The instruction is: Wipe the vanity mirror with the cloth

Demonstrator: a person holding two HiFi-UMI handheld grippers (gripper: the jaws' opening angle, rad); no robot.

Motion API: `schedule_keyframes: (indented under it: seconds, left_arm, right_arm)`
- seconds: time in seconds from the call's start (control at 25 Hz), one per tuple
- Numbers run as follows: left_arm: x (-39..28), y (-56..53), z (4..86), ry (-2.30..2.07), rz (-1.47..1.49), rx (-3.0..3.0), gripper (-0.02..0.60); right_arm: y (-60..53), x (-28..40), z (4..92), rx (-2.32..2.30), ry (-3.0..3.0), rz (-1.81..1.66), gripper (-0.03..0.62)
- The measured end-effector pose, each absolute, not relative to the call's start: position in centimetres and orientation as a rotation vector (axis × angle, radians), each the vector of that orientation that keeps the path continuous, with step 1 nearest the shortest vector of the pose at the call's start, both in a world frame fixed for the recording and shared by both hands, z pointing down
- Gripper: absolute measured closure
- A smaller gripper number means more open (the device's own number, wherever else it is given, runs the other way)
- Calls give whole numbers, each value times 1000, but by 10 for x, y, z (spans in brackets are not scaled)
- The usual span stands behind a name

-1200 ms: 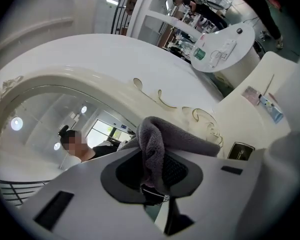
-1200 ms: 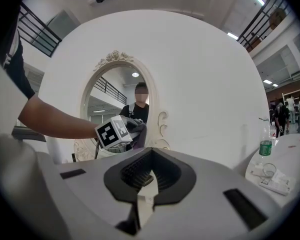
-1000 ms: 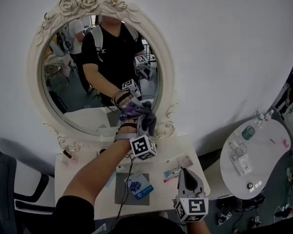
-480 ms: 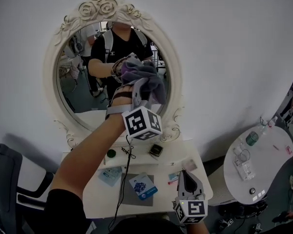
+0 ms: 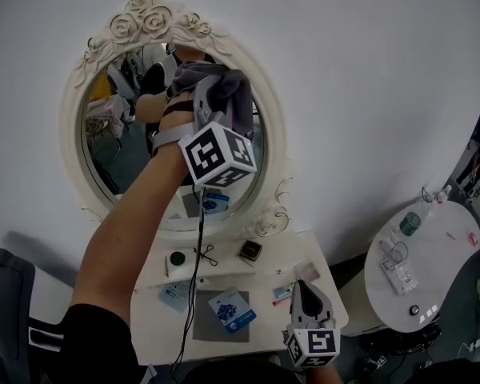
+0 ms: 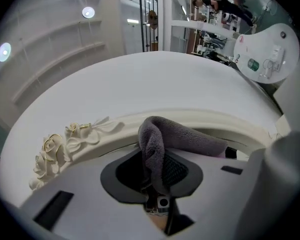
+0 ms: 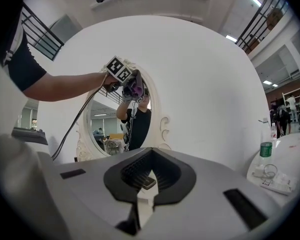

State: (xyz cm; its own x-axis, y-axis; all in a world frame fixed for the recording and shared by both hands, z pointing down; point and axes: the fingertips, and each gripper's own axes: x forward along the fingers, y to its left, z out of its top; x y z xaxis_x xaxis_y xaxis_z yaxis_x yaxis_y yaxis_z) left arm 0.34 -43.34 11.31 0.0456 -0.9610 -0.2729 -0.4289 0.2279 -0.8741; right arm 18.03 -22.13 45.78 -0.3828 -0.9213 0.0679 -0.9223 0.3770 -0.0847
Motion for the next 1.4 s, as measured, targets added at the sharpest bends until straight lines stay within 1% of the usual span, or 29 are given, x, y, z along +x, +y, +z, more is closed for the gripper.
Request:
schedule_keyframes:
  seconds: [0.32, 0.72, 0.96, 1.16, 1.24, 1.4]
  left_arm:
    - [38, -447, 170, 1419, -733, -1433, 506]
    - [69, -458, 276, 1292, -864, -1526, 506]
    - [70, -460, 349, 1277, -927, -1630, 506]
    - [58, -458, 408, 1299, -1002, -1710, 508]
    - [51, -456, 427, 1336, -989, -1762, 508]
    - [37, -446, 438, 1513, -795, -2025, 507]
  right_arm:
    - [-232, 178, 463, 1737, -2587, 191, 583]
    - [-238, 172, 468, 1715, -2590, 206, 583]
    - [-237, 177, 468, 1728, -2580, 207, 583]
    - [-231, 178, 465, 1734, -2580, 190, 583]
    - [-227, 178, 463, 1733, -2580, 177, 583]
    - [-222, 180, 460, 1737, -2579, 172, 583]
